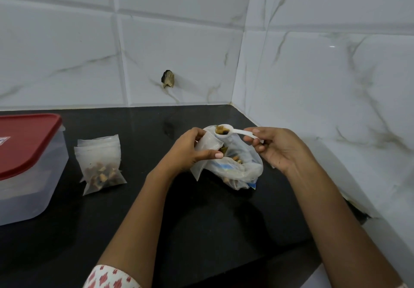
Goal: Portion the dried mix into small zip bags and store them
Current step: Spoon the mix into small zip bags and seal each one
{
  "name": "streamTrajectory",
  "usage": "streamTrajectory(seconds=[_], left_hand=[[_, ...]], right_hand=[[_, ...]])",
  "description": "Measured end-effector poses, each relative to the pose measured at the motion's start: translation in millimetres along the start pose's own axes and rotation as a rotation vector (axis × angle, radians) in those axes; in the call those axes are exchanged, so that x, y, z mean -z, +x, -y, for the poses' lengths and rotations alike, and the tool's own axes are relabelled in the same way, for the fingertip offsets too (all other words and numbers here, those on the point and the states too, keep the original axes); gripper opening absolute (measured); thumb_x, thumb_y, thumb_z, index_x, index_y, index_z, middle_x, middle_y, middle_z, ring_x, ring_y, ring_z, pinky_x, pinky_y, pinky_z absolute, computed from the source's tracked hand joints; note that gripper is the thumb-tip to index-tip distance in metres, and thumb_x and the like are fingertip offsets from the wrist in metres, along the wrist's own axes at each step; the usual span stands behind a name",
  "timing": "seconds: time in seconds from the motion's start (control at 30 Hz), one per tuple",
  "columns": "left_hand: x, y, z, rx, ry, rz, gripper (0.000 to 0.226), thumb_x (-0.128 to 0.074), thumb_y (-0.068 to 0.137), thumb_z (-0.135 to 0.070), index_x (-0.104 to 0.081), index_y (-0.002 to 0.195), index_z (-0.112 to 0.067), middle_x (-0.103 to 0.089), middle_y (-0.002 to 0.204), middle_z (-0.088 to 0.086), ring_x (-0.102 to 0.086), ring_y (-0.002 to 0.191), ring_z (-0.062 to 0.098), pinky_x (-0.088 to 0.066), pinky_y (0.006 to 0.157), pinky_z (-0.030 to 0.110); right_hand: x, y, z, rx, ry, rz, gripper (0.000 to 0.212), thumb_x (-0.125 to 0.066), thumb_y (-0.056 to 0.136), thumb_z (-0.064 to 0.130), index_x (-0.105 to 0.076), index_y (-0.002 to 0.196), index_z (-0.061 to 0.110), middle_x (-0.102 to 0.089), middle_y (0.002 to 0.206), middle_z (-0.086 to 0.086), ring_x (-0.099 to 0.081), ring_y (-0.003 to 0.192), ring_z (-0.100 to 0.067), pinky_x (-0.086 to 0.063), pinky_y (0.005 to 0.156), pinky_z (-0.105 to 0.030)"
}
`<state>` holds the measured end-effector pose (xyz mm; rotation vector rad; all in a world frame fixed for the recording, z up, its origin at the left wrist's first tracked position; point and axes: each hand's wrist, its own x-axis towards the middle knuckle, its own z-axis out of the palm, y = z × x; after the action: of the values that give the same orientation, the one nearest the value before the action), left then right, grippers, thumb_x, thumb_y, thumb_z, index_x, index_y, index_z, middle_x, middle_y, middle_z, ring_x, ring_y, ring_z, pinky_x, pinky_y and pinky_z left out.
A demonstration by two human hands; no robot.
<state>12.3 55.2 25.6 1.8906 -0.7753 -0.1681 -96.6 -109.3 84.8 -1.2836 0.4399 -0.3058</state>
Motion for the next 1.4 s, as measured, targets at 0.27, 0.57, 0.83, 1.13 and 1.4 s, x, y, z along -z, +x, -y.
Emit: streamTrajectory(seconds=[0.27, 0.57, 0.83, 1.13, 1.4], left_hand=[[-4, -5, -6, 0.006, -0.019, -0.002, 0.056, -0.078, 0.069, -0.040, -0.049, 0.113, -0.023, -0.056, 0.110, -0.006, -0.056, 0.098, 0.008, -0.051, 0.084, 0.027], [-1, -4, -1, -0.076, 0.069, -0.069, 0.032, -0.075, 0.075, -0.029, -0.055, 0.099, -0.023, -0.062, 0.098, -0.006, -0.056, 0.081, 0.002, -0.041, 0.059, 0.002], [0, -3, 2, -0.011, -0.026, -0.046, 0.041, -0.077, 0.073, -0.033, -0.053, 0.105, -0.025, -0.059, 0.104, -0.007, -0.057, 0.093, 0.006, -0.046, 0.072, 0.018], [-5, 0, -1, 0.117, 0.039, -0.059, 0.059, -0.075, 0.074, -0.037, -0.044, 0.121, -0.020, -0.044, 0.110, -0.006, -0.046, 0.096, 0.009, -0.036, 0.062, 0.012], [-1, 3, 0, 0.221, 0.180, -0.025, 0.068, -0.075, 0.075, -0.033, -0.038, 0.129, -0.014, -0.050, 0.126, 0.006, -0.048, 0.102, 0.015, -0.043, 0.081, 0.029]], right_hand=[[-26, -5, -14, 0.068, -0.292, 0.069, 0.026, -0.043, 0.093, -0.002, -0.066, 0.083, 0.004, -0.060, 0.070, -0.013, -0.046, 0.055, -0.009, -0.037, 0.043, -0.014], [-24, -8, -29, 0.902, -0.992, 0.092, 0.023, -0.055, 0.085, -0.003, -0.074, 0.087, 0.009, -0.068, 0.082, -0.008, -0.060, 0.067, -0.007, -0.046, 0.061, -0.011], [-15, -3, -31, 1.285, -1.243, 0.170, 0.020, -0.059, 0.072, 0.003, -0.075, 0.083, 0.007, -0.072, 0.081, -0.007, -0.067, 0.075, -0.021, -0.054, 0.069, -0.024], [-1, 8, -20, 0.531, -0.783, -0.212, 0.020, -0.056, 0.090, 0.006, -0.072, 0.095, 0.016, -0.068, 0.080, -0.004, -0.061, 0.059, -0.003, -0.049, 0.062, -0.008], [-22, 27, -44, 0.465, -1.287, -0.205, 0.034, -0.046, 0.094, 0.005, -0.063, 0.120, 0.017, -0.060, 0.119, -0.011, -0.063, 0.091, -0.023, -0.052, 0.084, -0.029]])
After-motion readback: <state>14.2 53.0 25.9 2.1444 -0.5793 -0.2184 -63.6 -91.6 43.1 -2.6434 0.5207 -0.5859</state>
